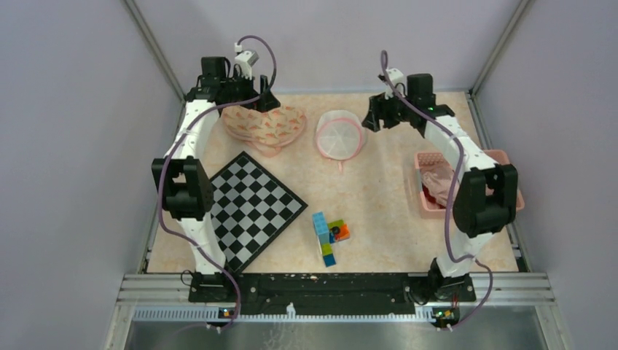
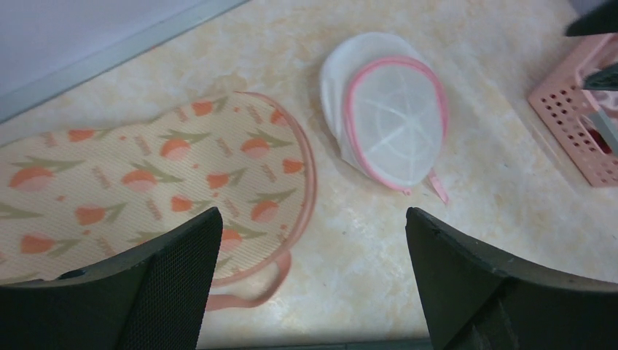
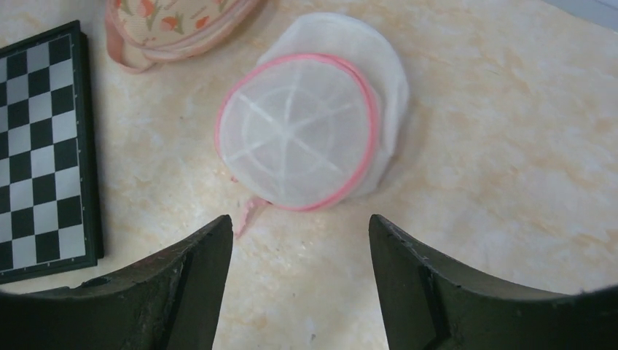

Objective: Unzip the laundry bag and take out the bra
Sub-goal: Reset both arms

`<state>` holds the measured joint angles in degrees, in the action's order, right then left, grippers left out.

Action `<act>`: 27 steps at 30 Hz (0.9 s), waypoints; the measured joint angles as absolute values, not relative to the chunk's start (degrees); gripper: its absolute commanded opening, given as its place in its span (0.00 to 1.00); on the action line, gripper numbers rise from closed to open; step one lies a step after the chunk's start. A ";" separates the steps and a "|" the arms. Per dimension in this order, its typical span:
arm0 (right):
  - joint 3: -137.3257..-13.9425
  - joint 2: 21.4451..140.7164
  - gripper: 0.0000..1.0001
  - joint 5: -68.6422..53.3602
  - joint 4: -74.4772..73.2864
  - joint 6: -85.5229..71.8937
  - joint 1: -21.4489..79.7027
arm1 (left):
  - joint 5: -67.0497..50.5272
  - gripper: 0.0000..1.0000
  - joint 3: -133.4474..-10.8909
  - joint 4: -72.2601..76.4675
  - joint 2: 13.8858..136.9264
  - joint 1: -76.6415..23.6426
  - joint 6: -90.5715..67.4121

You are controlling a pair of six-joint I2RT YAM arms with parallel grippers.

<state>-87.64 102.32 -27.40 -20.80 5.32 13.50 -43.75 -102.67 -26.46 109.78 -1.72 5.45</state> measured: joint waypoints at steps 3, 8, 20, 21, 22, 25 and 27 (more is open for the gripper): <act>-84.05 98.26 0.69 -28.01 -20.69 4.43 8.78 | -38.76 0.99 -109.91 -30.20 113.58 -1.50 4.84; -78.72 91.57 0.69 -29.80 -20.64 3.16 -0.97 | -34.30 0.98 -110.56 -32.60 114.02 1.28 3.42; -70.41 83.64 0.69 -33.28 -22.31 3.86 -19.09 | -29.02 0.99 -95.59 -36.91 111.63 11.22 5.67; -69.73 83.29 0.69 -33.80 -22.44 3.92 -19.70 | -28.69 0.99 -94.76 -37.54 111.63 11.90 5.72; -69.30 83.02 0.69 -34.24 -22.48 3.92 -20.38 | -28.38 0.99 -94.26 -38.22 111.63 12.58 5.82; -68.20 82.52 0.69 -34.81 -22.57 3.92 -22.74 | -27.99 0.99 -94.37 -38.92 111.61 14.09 6.15; -67.90 82.52 0.69 -34.87 -22.50 3.90 -23.62 | -27.94 0.99 -94.52 -39.05 111.63 14.83 6.17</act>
